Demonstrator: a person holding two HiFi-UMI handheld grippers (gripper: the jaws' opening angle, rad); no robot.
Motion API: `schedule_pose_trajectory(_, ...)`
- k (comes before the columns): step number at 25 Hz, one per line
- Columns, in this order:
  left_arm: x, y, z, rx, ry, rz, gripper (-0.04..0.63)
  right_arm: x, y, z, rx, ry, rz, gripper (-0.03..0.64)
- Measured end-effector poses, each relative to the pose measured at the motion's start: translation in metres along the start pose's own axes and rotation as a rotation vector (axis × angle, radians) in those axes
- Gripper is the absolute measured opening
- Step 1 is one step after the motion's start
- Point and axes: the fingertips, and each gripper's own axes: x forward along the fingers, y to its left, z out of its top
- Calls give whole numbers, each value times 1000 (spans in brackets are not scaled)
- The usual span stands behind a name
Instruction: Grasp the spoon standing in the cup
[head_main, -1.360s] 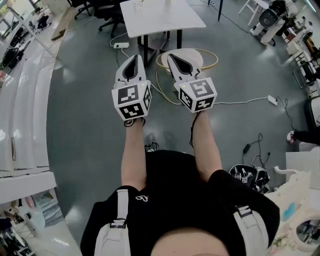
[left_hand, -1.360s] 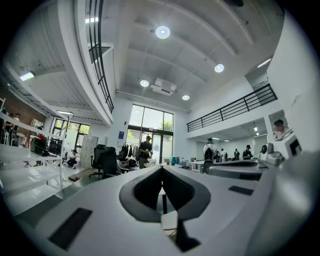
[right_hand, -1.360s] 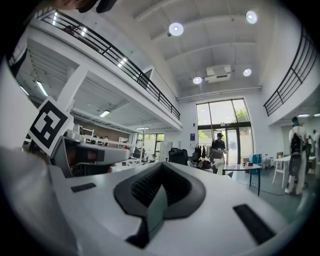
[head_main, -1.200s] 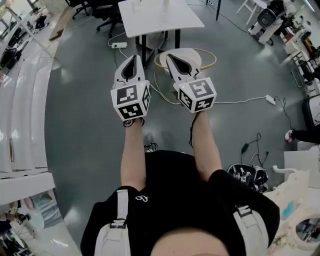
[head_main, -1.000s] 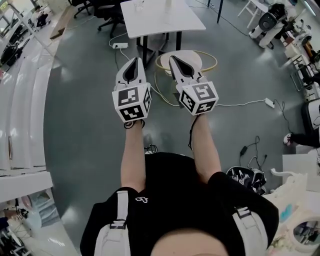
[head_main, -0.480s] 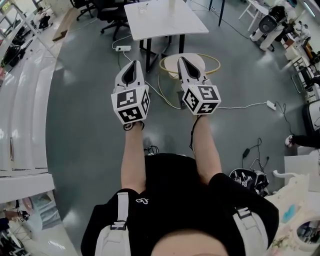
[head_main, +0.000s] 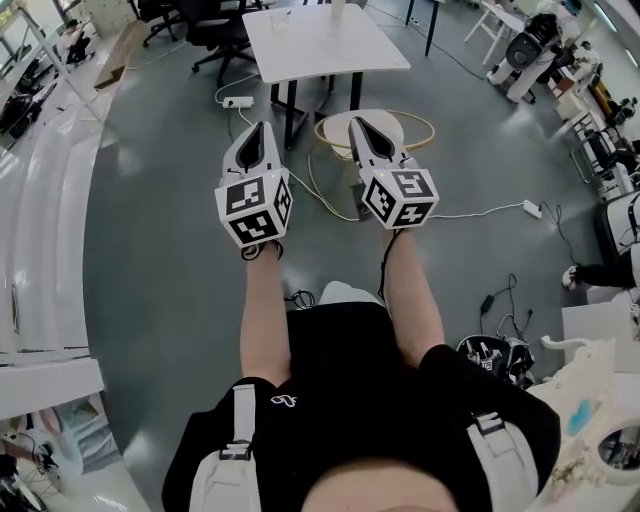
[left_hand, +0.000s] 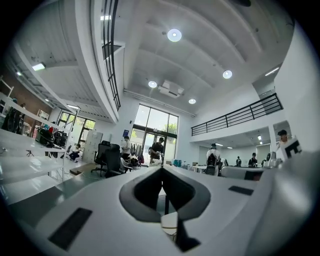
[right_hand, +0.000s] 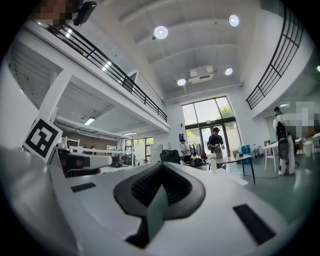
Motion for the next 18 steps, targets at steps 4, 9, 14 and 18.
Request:
schedule_pose_trajectory(4,-2,16,8,-13,-18,14,15,15,17,3,-6,-1,33,6)
schedule_pose_trajectory(9,3,42,11,-32,-52,61,15,36,25,-1,-30,10,64,6)
schedule_pose_trajectory(14,15,48,18,-21,-86,68,15,53,15,5,-28,-22,80,6)
schedule_pose_trajectory(18,30,59,33,-19,-140,69,15,73,16,6,-23,-60,110,6)
